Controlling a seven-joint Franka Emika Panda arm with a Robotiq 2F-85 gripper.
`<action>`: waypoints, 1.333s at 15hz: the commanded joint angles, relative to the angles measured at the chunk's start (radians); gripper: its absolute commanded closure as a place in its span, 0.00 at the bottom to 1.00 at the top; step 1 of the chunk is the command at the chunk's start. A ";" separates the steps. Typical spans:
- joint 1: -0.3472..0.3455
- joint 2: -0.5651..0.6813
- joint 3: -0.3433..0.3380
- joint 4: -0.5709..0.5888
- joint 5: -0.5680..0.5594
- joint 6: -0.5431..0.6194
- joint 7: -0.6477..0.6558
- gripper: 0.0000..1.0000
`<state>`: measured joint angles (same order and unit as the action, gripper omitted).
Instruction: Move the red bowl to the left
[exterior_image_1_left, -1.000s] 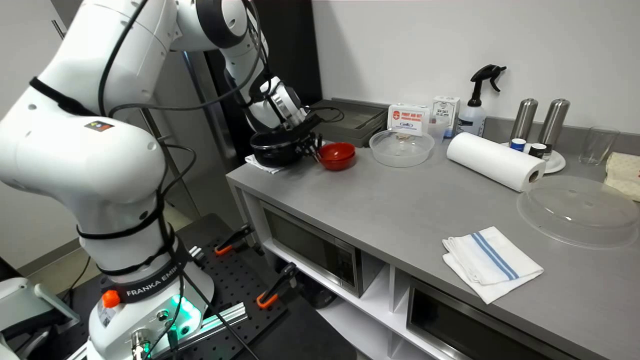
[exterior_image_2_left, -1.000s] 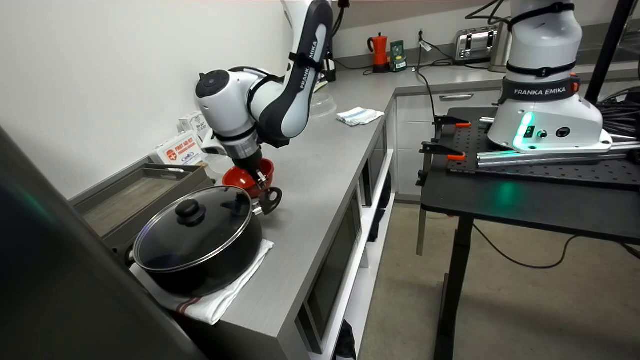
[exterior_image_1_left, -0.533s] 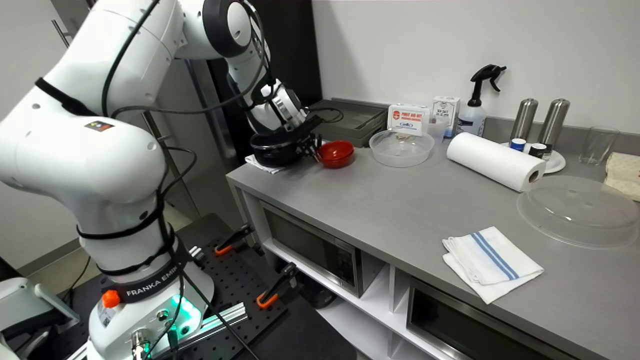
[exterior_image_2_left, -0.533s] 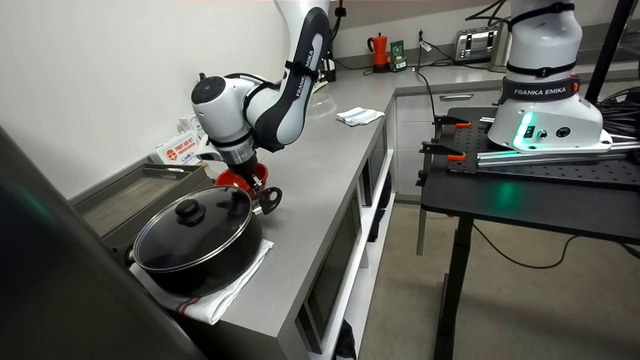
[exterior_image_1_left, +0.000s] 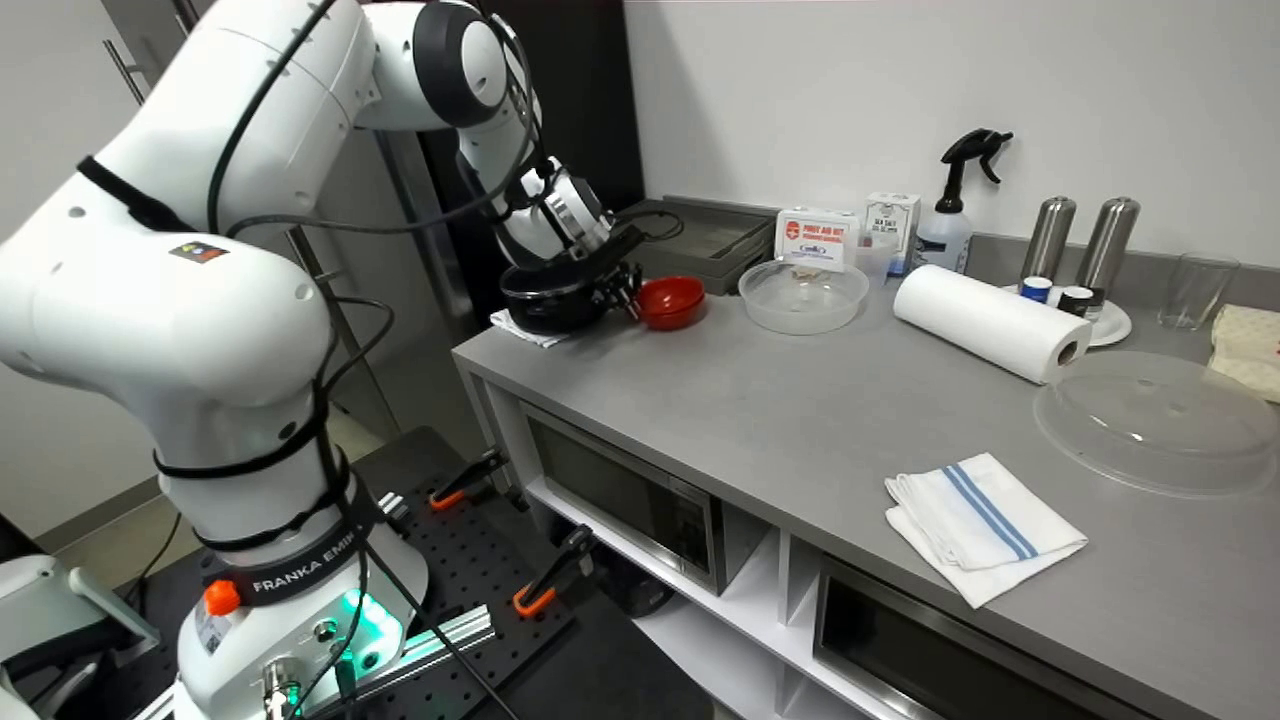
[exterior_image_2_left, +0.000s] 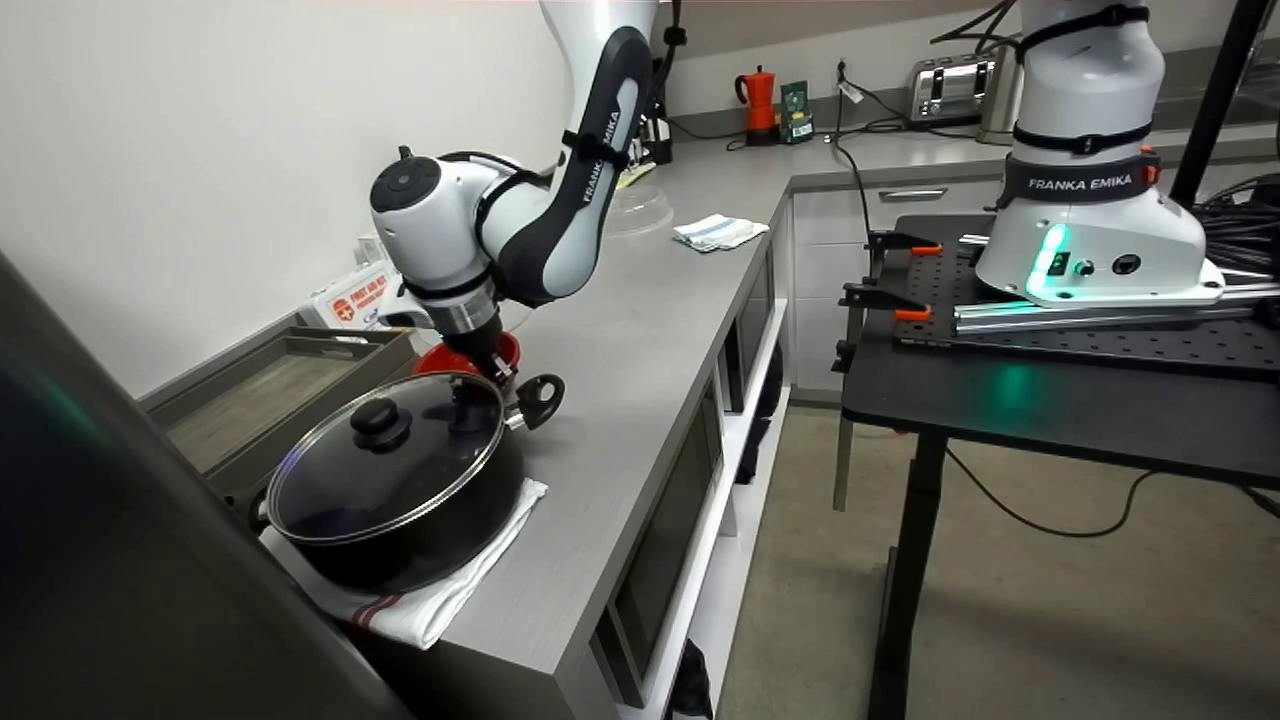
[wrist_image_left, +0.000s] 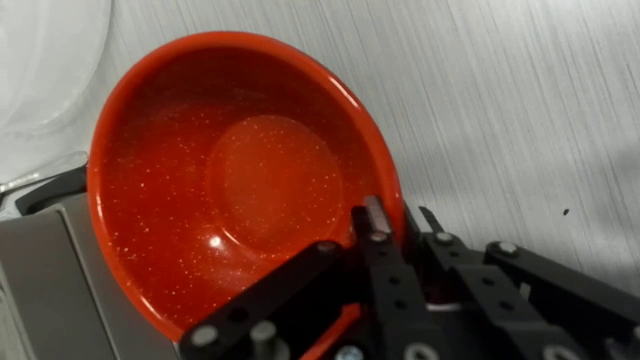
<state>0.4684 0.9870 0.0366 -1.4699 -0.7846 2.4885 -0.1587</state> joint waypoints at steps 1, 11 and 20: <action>0.004 0.044 0.005 0.085 -0.020 -0.023 -0.034 0.97; 0.002 0.132 0.001 0.267 0.001 -0.079 -0.070 0.97; 0.003 0.180 -0.007 0.345 0.006 -0.108 -0.066 0.45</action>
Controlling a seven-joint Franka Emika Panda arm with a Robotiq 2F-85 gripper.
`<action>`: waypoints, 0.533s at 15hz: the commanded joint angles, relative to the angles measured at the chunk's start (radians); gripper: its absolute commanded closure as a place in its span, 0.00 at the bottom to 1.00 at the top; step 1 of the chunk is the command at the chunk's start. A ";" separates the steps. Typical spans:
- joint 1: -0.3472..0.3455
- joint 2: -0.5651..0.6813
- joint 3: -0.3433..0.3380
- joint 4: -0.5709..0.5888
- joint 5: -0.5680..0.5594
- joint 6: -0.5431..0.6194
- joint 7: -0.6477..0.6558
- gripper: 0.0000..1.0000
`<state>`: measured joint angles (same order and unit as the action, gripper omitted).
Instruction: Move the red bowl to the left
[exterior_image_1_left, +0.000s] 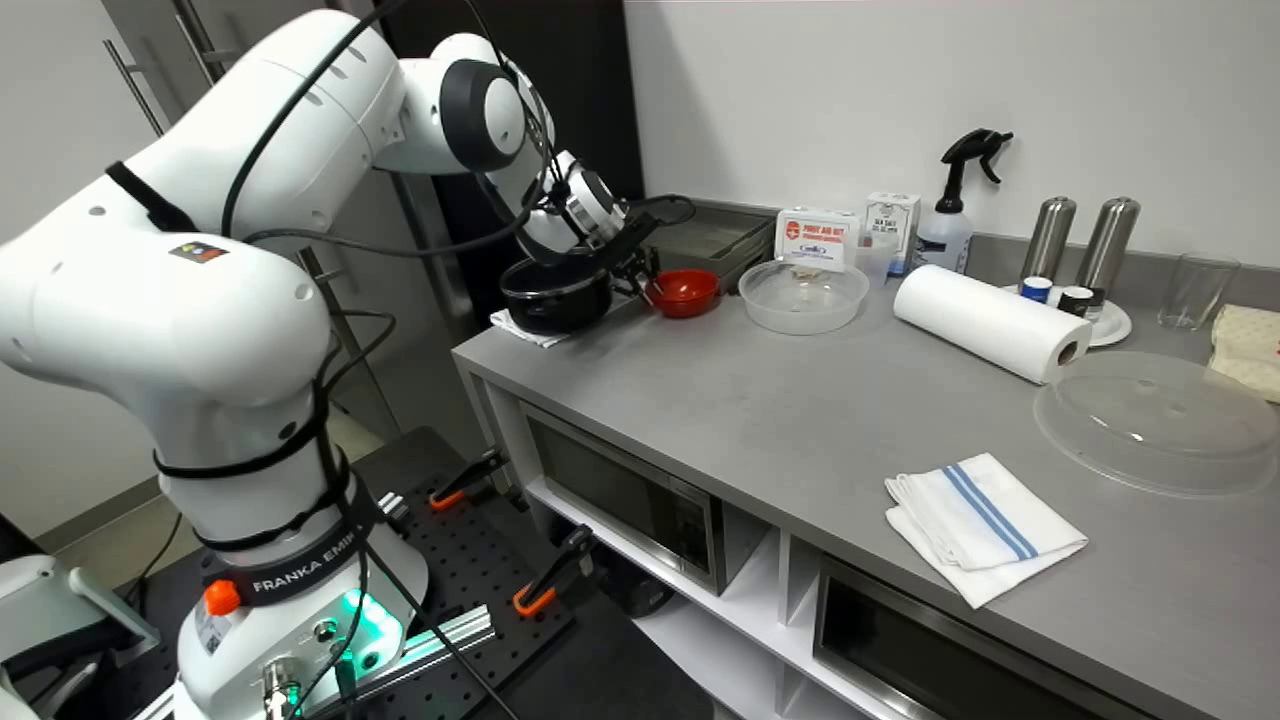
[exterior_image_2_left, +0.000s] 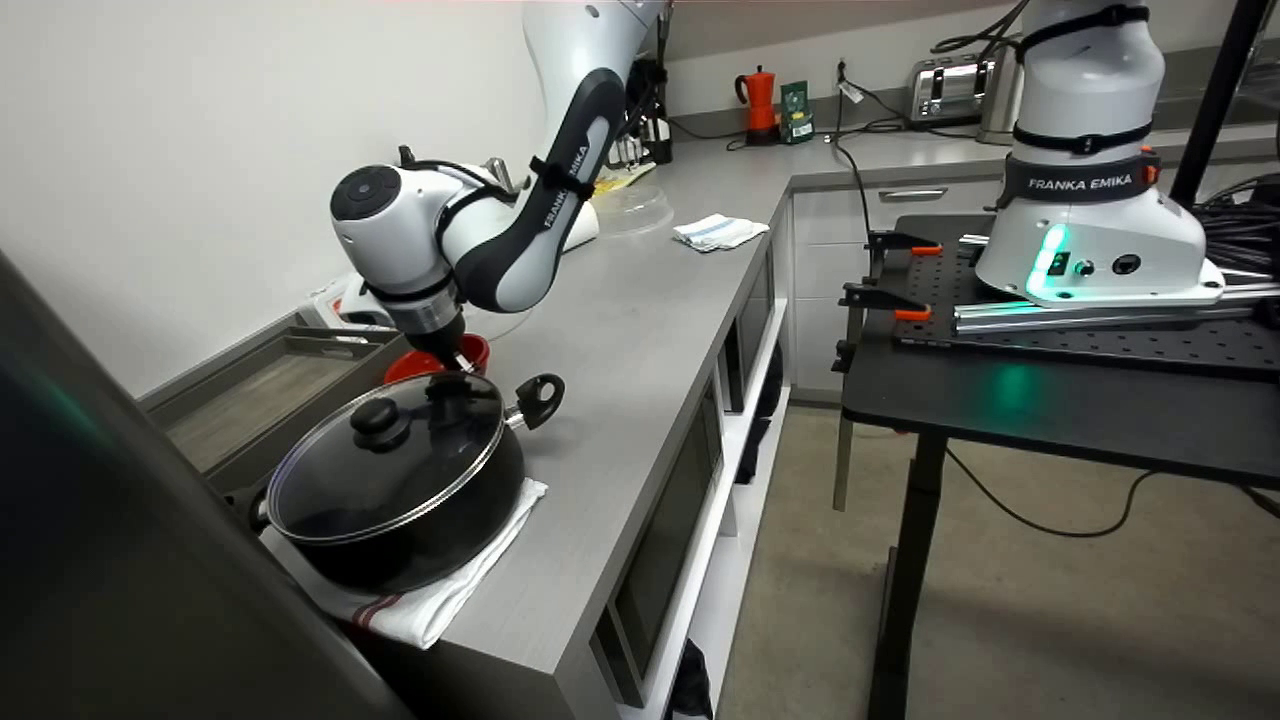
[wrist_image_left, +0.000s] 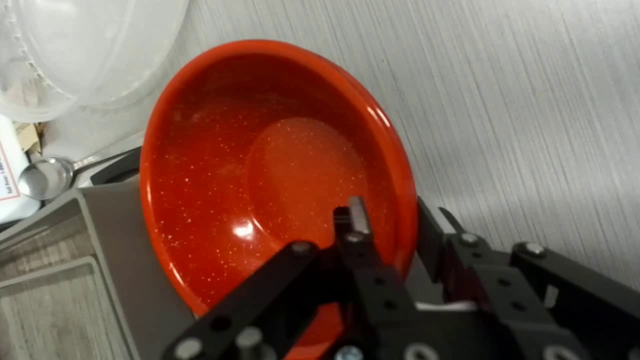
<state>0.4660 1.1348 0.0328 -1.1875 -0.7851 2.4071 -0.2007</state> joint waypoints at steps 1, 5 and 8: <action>0.005 0.034 -0.004 0.066 0.007 -0.028 -0.024 0.38; 0.007 0.032 -0.006 0.073 0.006 -0.028 -0.022 0.08; 0.006 0.018 -0.006 0.059 -0.003 -0.021 -0.013 0.00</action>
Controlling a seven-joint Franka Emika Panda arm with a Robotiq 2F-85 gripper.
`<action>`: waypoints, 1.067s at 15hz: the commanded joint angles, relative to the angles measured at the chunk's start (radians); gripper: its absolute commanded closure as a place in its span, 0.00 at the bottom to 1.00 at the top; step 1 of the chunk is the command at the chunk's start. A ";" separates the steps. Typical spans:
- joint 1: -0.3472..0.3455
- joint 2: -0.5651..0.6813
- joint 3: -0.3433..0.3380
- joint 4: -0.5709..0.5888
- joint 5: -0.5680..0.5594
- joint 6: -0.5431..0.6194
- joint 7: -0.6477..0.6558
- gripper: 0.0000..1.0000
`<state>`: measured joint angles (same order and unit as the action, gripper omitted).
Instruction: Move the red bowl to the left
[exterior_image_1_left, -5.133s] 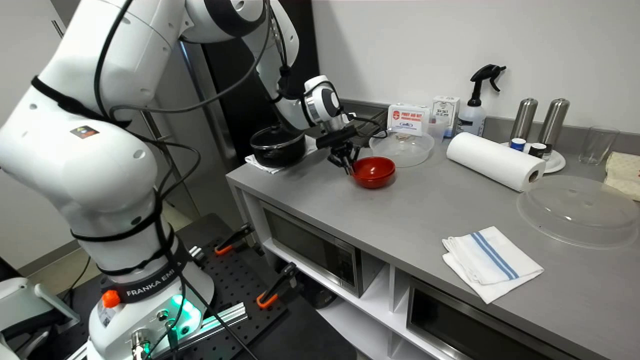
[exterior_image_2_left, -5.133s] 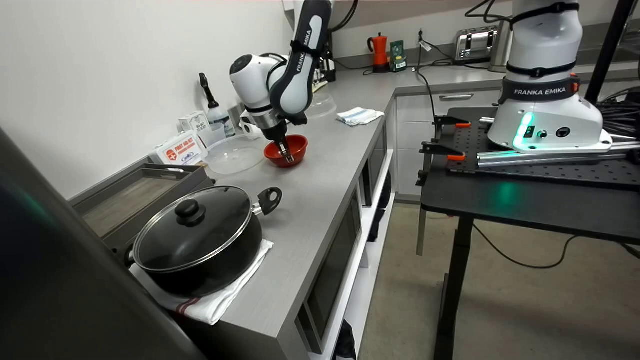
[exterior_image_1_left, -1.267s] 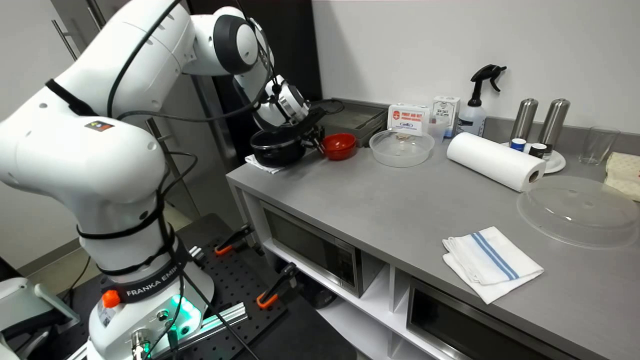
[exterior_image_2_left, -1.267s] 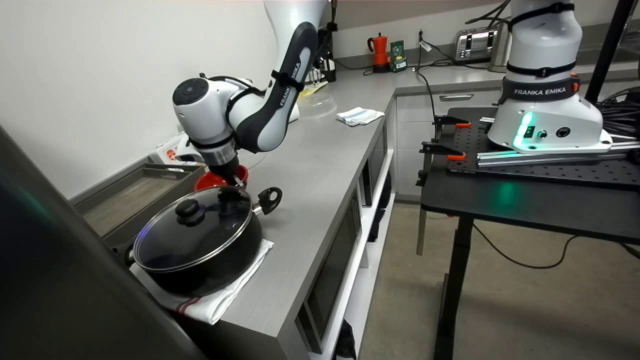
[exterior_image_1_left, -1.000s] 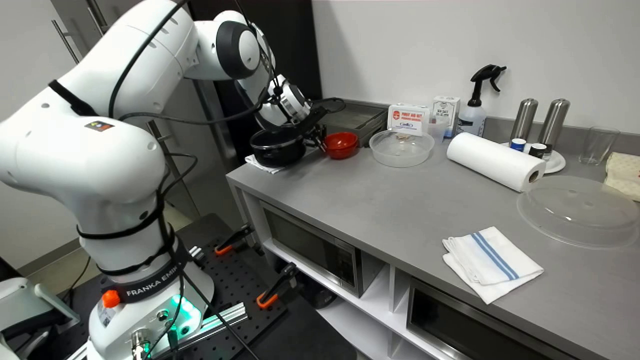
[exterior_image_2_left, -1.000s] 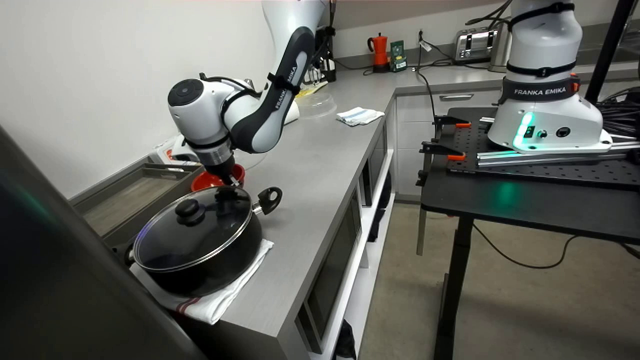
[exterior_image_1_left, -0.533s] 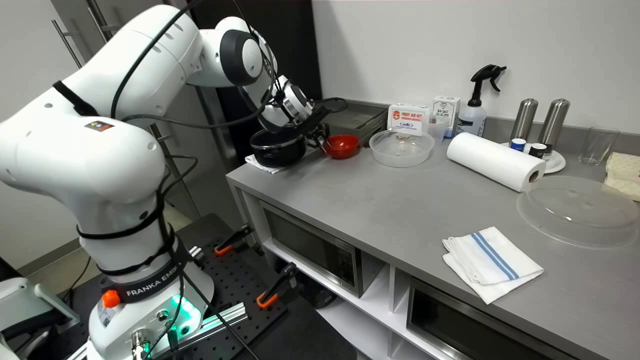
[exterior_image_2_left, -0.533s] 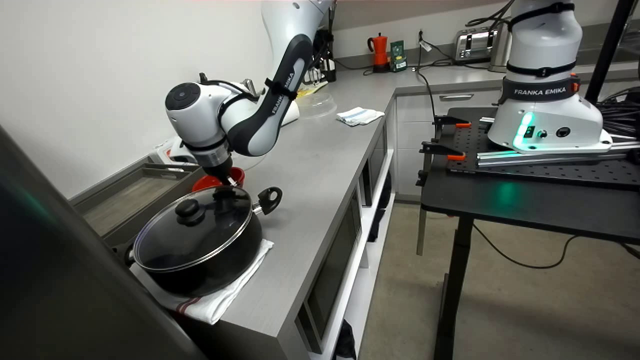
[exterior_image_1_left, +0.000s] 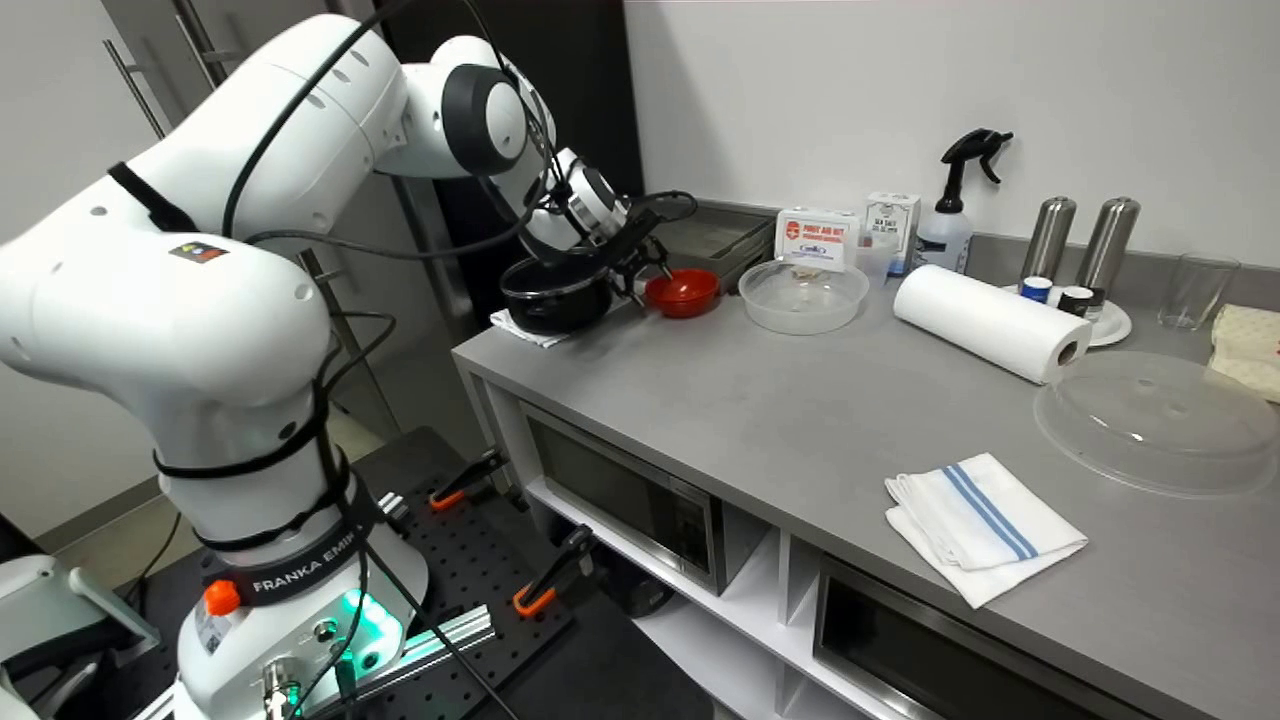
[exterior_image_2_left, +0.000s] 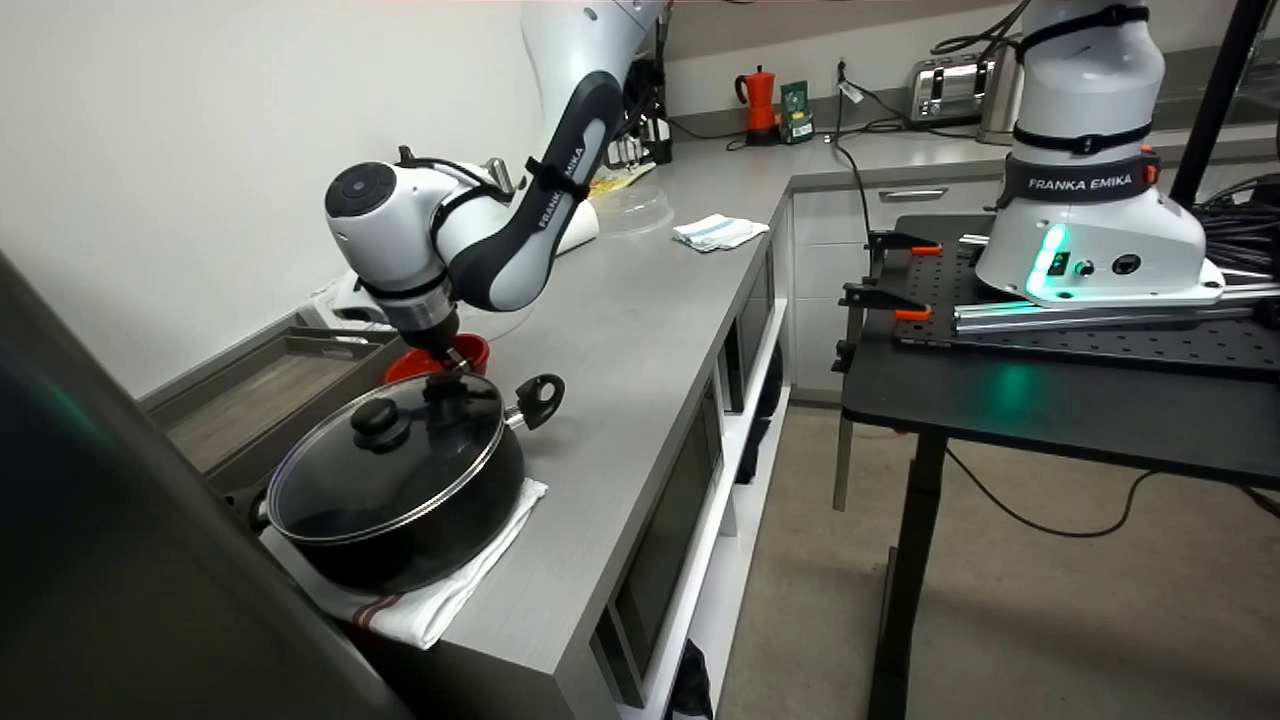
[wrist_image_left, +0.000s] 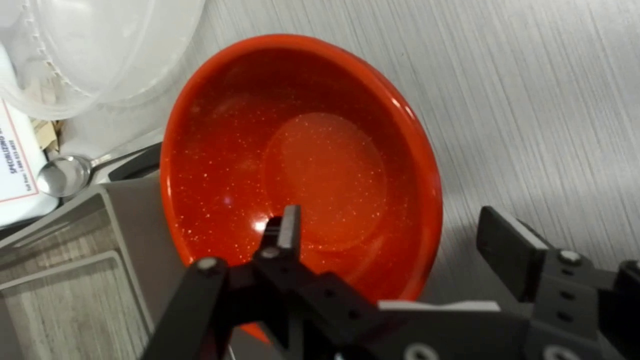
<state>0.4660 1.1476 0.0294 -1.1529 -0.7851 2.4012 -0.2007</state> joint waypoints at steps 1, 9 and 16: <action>0.005 0.002 -0.001 0.022 -0.002 -0.017 -0.014 0.00; 0.005 -0.046 0.009 -0.019 0.006 -0.045 -0.021 0.00; 0.003 -0.122 0.022 -0.078 0.005 -0.098 -0.008 0.00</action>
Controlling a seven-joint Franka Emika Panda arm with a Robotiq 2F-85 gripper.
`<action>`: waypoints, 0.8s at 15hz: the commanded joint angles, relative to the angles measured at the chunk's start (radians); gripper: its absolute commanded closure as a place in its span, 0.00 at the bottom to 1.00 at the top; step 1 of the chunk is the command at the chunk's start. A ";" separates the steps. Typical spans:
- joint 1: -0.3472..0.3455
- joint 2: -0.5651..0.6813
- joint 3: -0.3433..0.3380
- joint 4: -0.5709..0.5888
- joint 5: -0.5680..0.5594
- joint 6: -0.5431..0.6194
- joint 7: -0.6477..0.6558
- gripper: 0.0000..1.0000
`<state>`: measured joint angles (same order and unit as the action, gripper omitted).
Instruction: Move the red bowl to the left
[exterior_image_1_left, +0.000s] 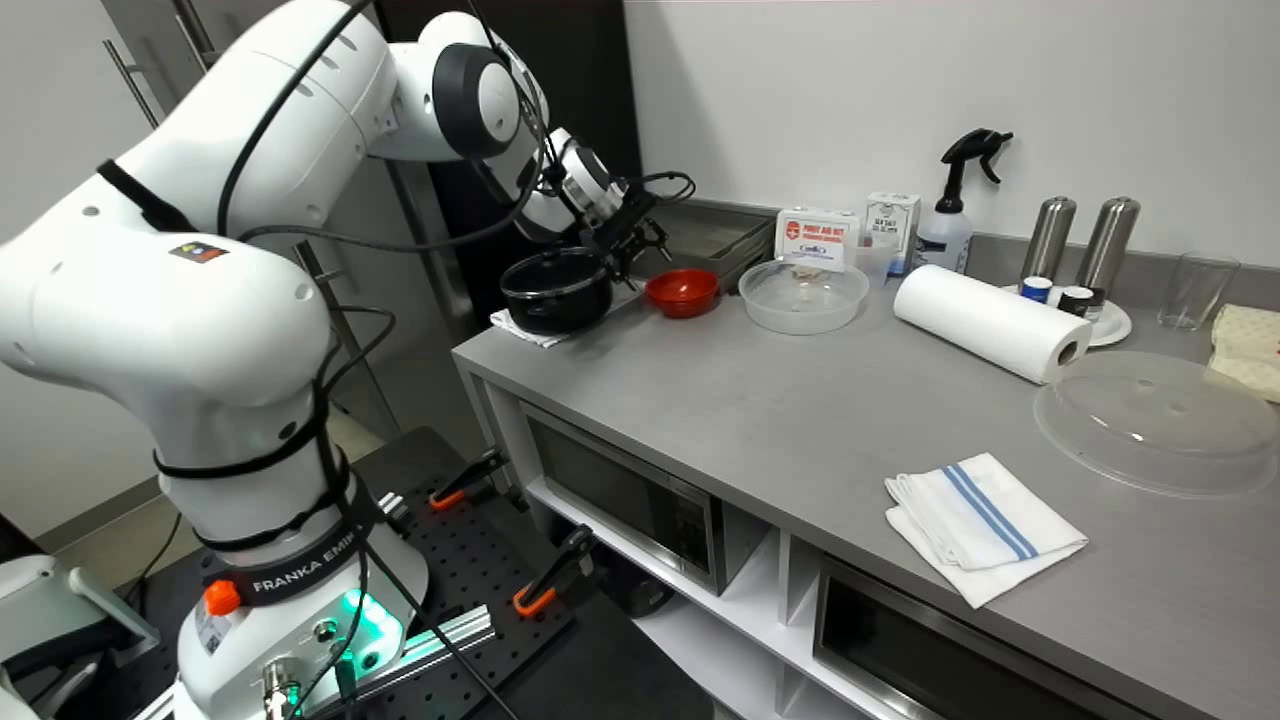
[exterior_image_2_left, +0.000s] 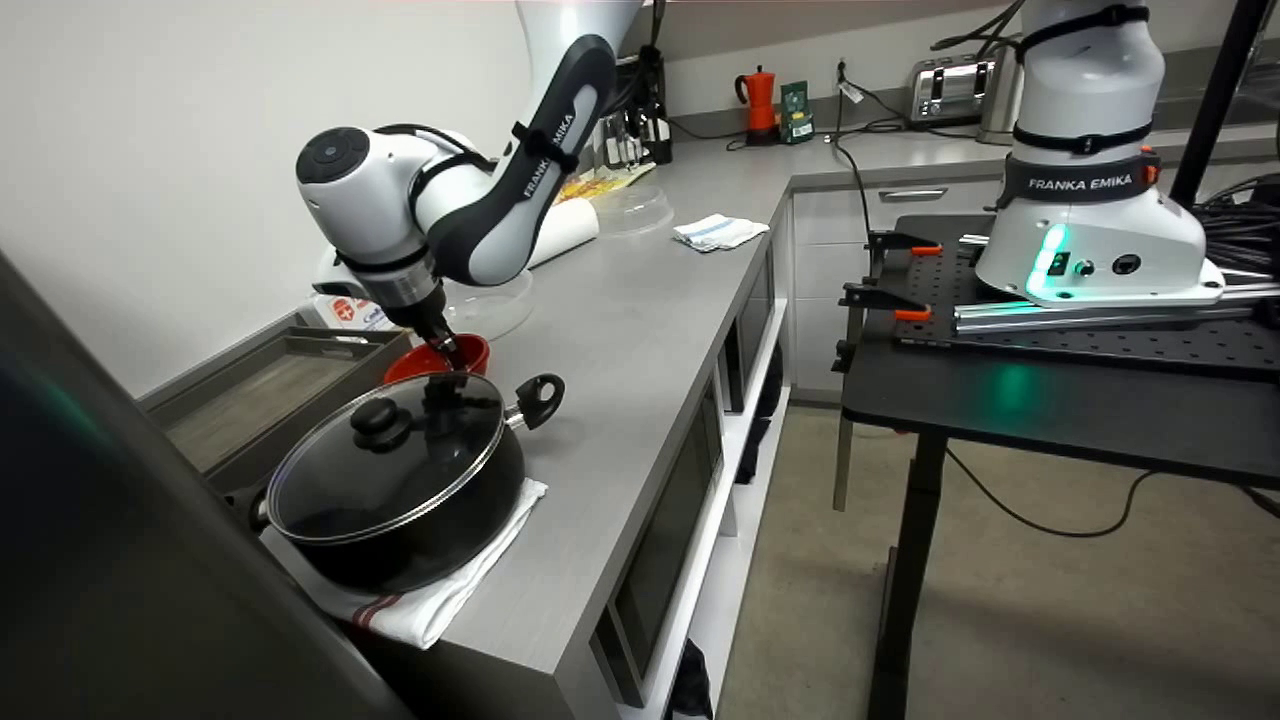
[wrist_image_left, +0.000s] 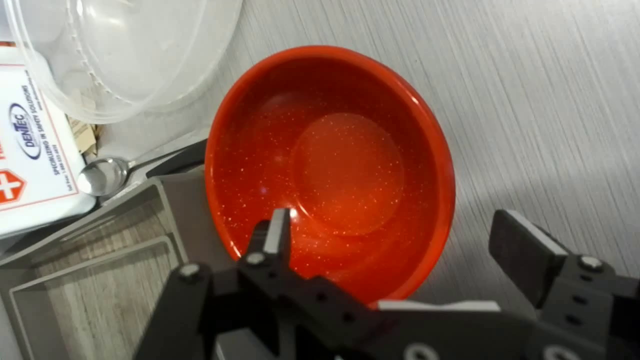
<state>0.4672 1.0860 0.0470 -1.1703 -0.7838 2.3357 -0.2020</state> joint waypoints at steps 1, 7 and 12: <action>0.002 -0.071 0.002 -0.066 0.005 -0.045 -0.001 0.00; 0.004 -0.158 -0.020 -0.121 0.007 -0.127 0.080 0.00; 0.007 -0.257 -0.045 -0.202 0.006 -0.174 0.215 0.00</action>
<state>0.4647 0.9174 0.0192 -1.2772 -0.7811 2.1909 -0.0699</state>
